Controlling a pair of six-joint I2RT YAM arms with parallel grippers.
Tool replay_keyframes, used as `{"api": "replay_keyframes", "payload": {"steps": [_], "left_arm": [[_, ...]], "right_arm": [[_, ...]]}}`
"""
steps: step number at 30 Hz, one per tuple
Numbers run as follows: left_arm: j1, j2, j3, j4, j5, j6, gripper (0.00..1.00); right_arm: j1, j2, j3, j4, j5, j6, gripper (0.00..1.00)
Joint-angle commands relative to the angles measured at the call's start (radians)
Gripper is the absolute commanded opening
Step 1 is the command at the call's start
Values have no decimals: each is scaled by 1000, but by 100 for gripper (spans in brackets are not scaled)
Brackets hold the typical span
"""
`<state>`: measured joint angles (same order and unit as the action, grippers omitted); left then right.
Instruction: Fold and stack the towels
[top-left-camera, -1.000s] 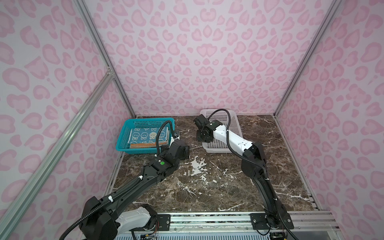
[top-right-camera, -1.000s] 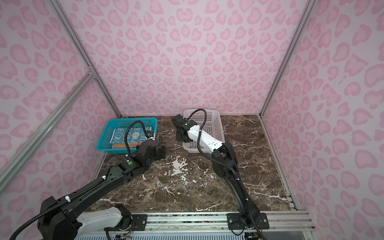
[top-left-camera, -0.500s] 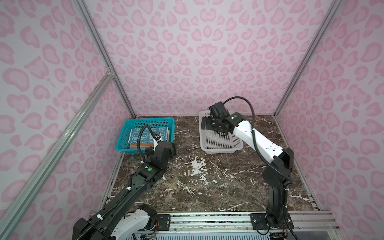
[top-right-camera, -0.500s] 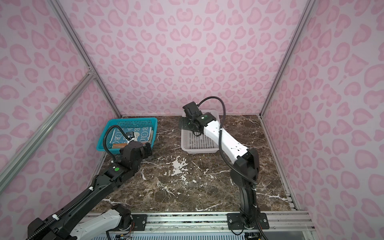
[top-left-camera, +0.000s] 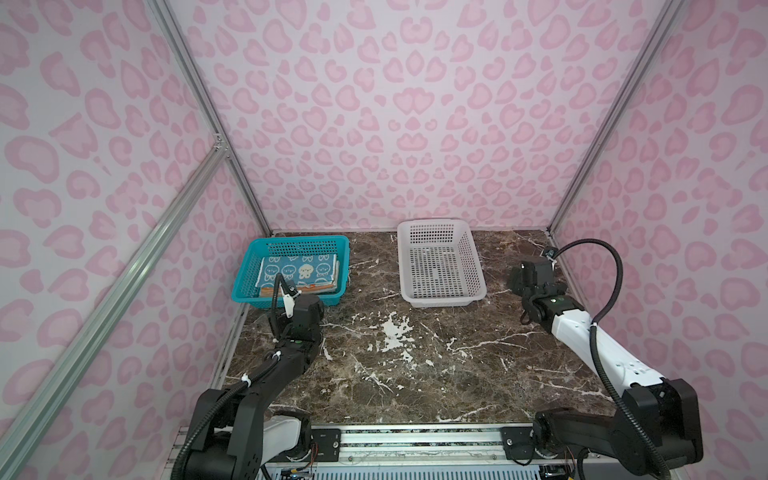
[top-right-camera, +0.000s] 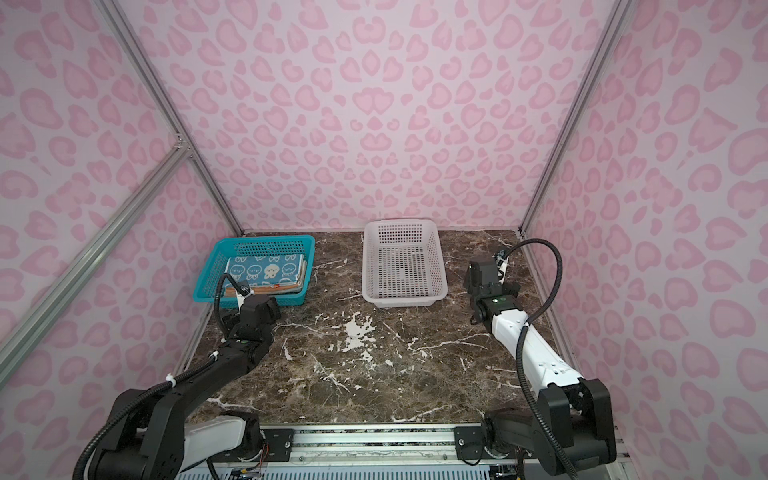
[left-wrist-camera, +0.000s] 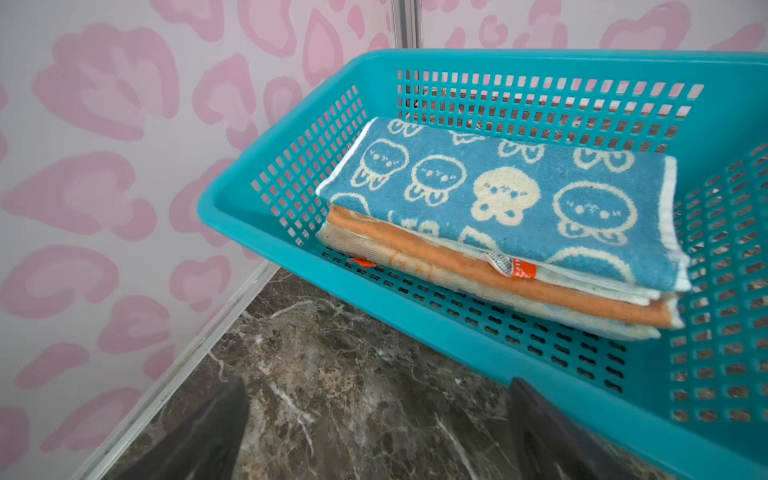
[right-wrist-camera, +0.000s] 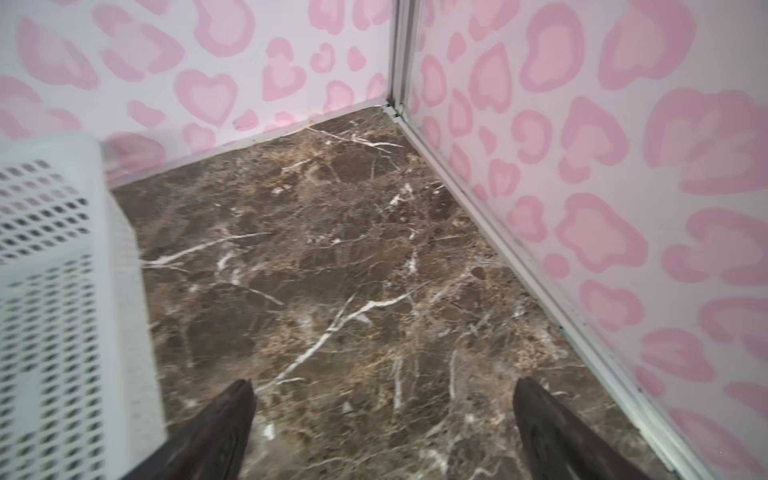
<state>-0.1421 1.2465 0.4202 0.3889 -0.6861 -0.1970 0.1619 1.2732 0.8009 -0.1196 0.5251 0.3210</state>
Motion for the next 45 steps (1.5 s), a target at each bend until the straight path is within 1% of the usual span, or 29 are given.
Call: {"api": "replay_keyframes", "payload": {"steps": [1, 2, 4, 6, 8, 9, 11, 13, 15, 16, 17, 19, 20, 21, 22, 23, 24, 25, 27, 28, 29, 30, 31, 32, 33, 35, 38, 42, 45], "left_arm": [[16, 74, -34, 287, 71, 32, 97], [19, 88, -3, 235, 78, 29, 98], [27, 111, 7, 261, 105, 33, 98], [44, 121, 11, 274, 164, 40, 99], [49, 133, 18, 282, 183, 60, 100], [49, 136, 16, 300, 201, 80, 97], [49, 144, 10, 328, 211, 103, 97], [49, 161, 9, 368, 240, 134, 100], [49, 209, -52, 545, 266, 161, 100], [53, 192, -39, 488, 282, 150, 100], [59, 198, -50, 525, 282, 149, 99], [69, 194, -58, 522, 298, 137, 99], [75, 195, -70, 541, 317, 132, 100], [90, 198, -84, 562, 343, 121, 97], [104, 232, -110, 626, 351, 108, 97], [107, 249, -124, 708, 359, 118, 98], [109, 222, -107, 610, 379, 110, 98], [113, 248, -115, 665, 376, 114, 98], [118, 235, -107, 631, 391, 110, 98], [118, 242, -108, 648, 388, 113, 98], [119, 232, -105, 624, 392, 109, 98], [119, 239, -107, 639, 390, 111, 98], [120, 234, -107, 631, 391, 110, 98], [119, 235, -109, 635, 391, 110, 98], [119, 232, -110, 638, 392, 110, 98], [120, 230, -114, 643, 392, 111, 98], [119, 228, -115, 640, 391, 111, 98], [113, 230, -113, 642, 383, 113, 98], [113, 232, -111, 639, 385, 113, 98]], "right_arm": [[-8, 20, -96, 271, 146, -133, 99], [-12, 38, -113, 277, 137, -133, 99], [-13, 78, -163, 344, 110, -158, 99], [-13, 97, -218, 425, 94, -171, 99], [-13, 103, -289, 542, 70, -183, 99], [-13, 112, -325, 610, 57, -190, 99], [-14, 136, -361, 722, 40, -210, 99], [-11, 139, -346, 708, 4, -233, 99], [-13, 160, -356, 782, -18, -263, 99], [-14, 165, -349, 777, -25, -266, 99], [-18, 179, -349, 810, -36, -280, 99], [-20, 211, -337, 826, 8, -277, 99], [-22, 236, -353, 884, 19, -279, 99], [-22, 264, -371, 964, 20, -289, 99], [-22, 277, -384, 1014, 18, -300, 99], [-22, 266, -386, 1007, 19, -294, 99], [-23, 252, -384, 971, 20, -284, 99], [-35, 237, -383, 936, -11, -266, 99], [-104, 247, -435, 1021, -231, -263, 99], [-124, 296, -488, 1200, -257, -269, 100], [-126, 304, -525, 1287, -239, -265, 100], [-130, 253, -500, 1141, -229, -240, 100], [-130, 246, -477, 1078, -228, -232, 100], [-125, 289, -495, 1191, -226, -253, 100], [-118, 303, -509, 1248, -218, -268, 100], [-115, 250, -467, 1071, -214, -250, 100], [-100, 299, -498, 1219, -191, -279, 100], [-94, 258, -462, 1080, -179, -265, 100], [-93, 278, -478, 1148, -171, -271, 100]]}}
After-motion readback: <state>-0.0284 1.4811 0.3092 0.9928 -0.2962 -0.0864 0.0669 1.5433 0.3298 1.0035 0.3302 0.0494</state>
